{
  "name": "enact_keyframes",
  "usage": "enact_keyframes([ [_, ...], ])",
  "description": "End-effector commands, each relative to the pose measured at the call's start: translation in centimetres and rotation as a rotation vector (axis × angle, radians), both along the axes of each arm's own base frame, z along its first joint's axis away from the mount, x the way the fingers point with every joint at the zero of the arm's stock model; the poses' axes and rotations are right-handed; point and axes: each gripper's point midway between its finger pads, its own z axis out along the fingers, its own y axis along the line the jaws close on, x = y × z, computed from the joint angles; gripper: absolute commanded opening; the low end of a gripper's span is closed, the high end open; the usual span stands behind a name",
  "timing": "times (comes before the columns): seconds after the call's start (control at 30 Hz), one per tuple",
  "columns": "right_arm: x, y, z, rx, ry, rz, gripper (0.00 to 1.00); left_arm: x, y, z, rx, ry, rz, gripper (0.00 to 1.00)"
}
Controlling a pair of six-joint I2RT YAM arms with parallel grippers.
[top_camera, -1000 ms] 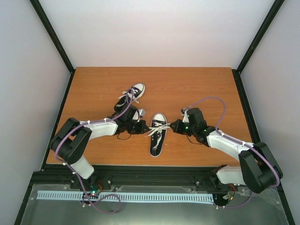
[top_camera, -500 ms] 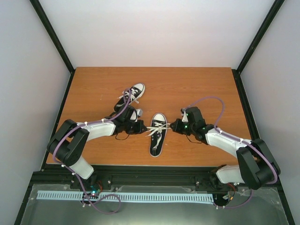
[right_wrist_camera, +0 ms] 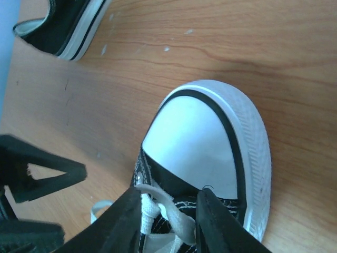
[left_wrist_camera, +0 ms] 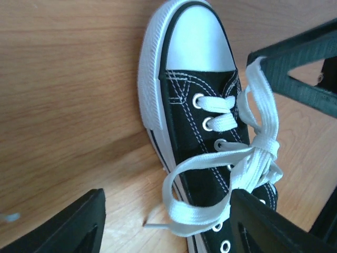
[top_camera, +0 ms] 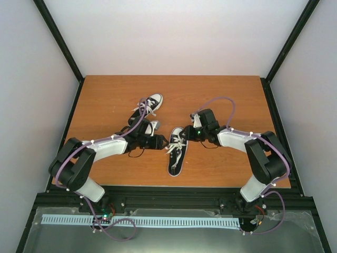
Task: Tie the shoes
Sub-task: Tie the shoelace on the shoe.
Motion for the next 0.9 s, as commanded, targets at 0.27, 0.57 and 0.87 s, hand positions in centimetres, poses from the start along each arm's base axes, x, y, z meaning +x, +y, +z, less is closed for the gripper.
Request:
enact_keyframes([
  [0.27,-1.1,-4.2,2.4,0.041,-0.078,-0.035,0.82,0.5,-2.3,6.3,-0.092,-0.362,-0.166,0.7],
  [0.57,-5.2,-4.7,1.3,0.112,-0.104,0.083,0.59,0.2,-5.8,4.8,-0.036,-0.435,-0.334,0.64],
  [0.87,-6.2,-3.1,1.0,0.064,-0.161,0.188,0.46,1.0,-7.6,4.9,-0.032,-0.467,-0.399,0.6],
])
